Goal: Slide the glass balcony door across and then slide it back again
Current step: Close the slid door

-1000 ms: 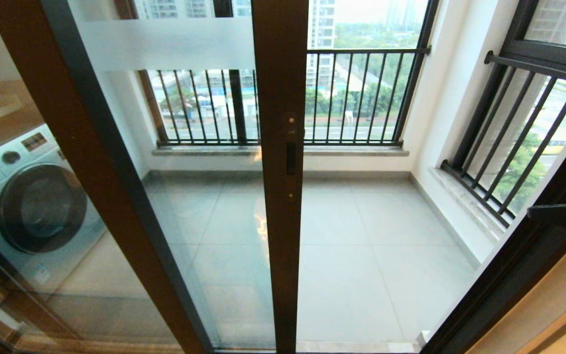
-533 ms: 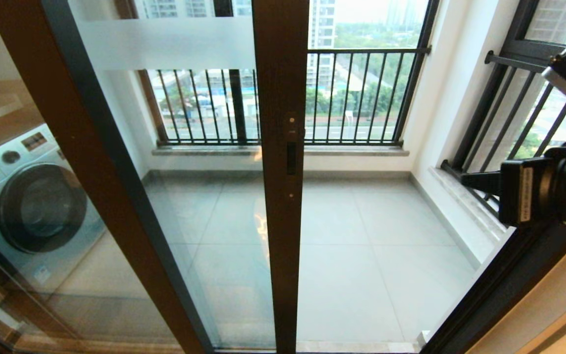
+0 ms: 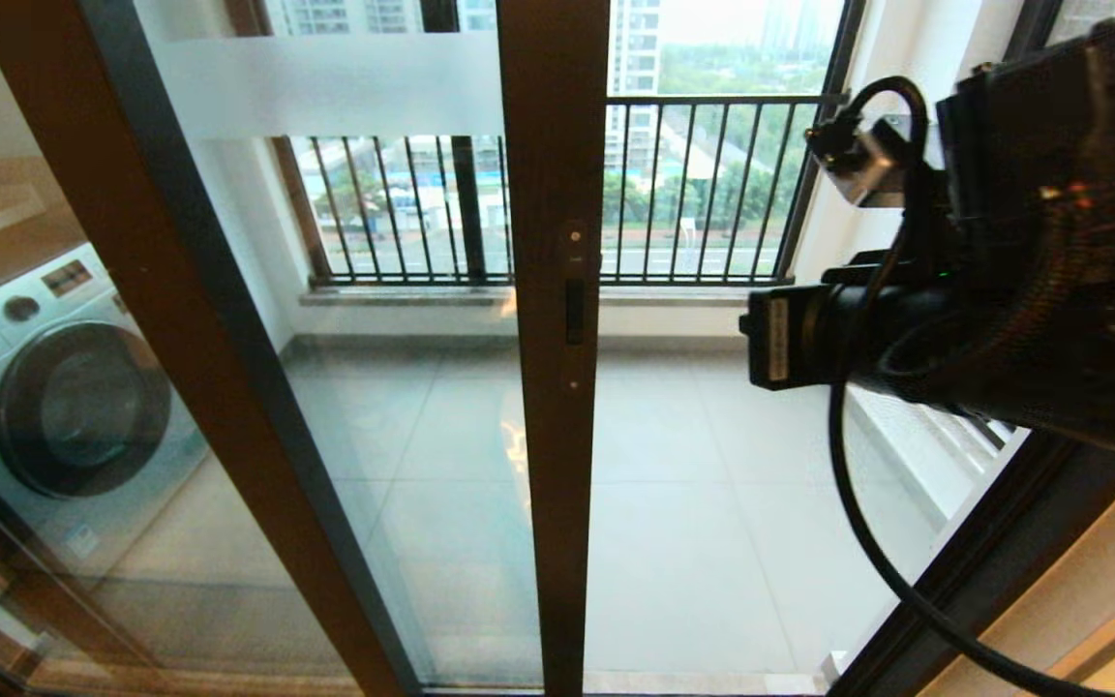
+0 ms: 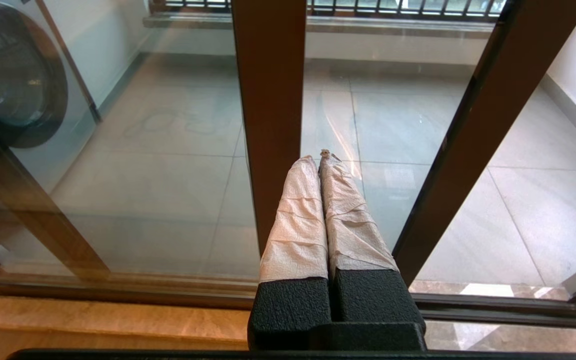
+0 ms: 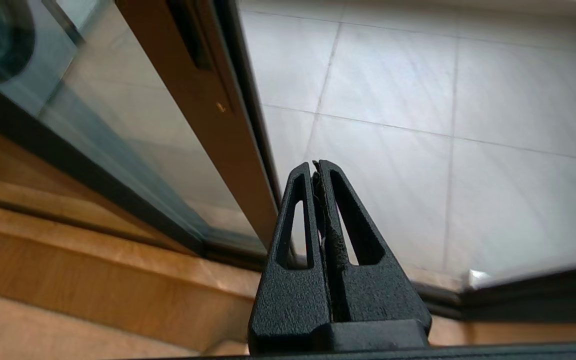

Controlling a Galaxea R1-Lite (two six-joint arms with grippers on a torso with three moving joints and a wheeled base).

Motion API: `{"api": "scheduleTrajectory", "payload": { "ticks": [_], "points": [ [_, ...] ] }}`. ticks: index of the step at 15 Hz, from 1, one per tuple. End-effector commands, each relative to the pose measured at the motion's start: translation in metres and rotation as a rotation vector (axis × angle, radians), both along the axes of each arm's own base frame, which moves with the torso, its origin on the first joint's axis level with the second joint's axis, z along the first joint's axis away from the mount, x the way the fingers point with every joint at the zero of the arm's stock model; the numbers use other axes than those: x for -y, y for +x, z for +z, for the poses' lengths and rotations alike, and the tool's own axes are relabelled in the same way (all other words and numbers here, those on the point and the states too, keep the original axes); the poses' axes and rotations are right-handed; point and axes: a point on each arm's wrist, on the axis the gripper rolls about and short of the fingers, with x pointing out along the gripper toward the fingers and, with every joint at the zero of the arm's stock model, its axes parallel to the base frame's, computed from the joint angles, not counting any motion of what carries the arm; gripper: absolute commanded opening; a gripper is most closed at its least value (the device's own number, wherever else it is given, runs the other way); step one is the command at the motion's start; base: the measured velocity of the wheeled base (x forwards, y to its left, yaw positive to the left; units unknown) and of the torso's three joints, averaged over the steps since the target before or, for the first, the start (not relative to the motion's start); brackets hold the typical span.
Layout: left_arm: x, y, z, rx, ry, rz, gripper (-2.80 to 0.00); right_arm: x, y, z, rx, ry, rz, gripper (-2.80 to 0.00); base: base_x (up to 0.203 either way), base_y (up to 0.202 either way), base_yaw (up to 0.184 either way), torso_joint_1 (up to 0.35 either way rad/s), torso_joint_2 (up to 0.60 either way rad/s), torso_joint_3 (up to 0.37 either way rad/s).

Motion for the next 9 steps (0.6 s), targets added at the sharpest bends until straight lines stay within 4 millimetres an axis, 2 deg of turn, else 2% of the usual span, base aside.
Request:
{"api": "scheduleTrajectory", "payload": {
  "ticks": [1, 5, 7, 9],
  "points": [
    [0.0, 0.0, 0.0, -0.002, 0.0, 0.0, -2.8, -0.016, 0.017, -0.006, -0.005, -0.007, -0.005, -2.8, 0.0, 0.0, 0.0, 0.0, 0.0, 0.0],
    [0.0, 0.0, 0.0, -0.003, 0.0, 0.0, -2.8, -0.023, 0.024, 0.004, 0.033, -0.005, -0.051, -2.8, 0.0, 0.0, 0.0, 0.0, 0.0, 0.0],
    [0.0, 0.0, 0.0, -0.002, 0.0, 0.0, -2.8, -0.035, 0.016, -0.005, 0.011, -0.036, -0.019, -2.8, 0.0, 0.0, 0.0, 0.0, 0.0, 0.0],
    [0.0, 0.0, 0.0, -0.002, 0.0, 0.0, -2.8, -0.043, 0.024, -0.017, -0.004, -0.054, -0.021, -2.8, 0.0, 0.0, 0.0, 0.0, 0.0, 0.0]
  ]
}}
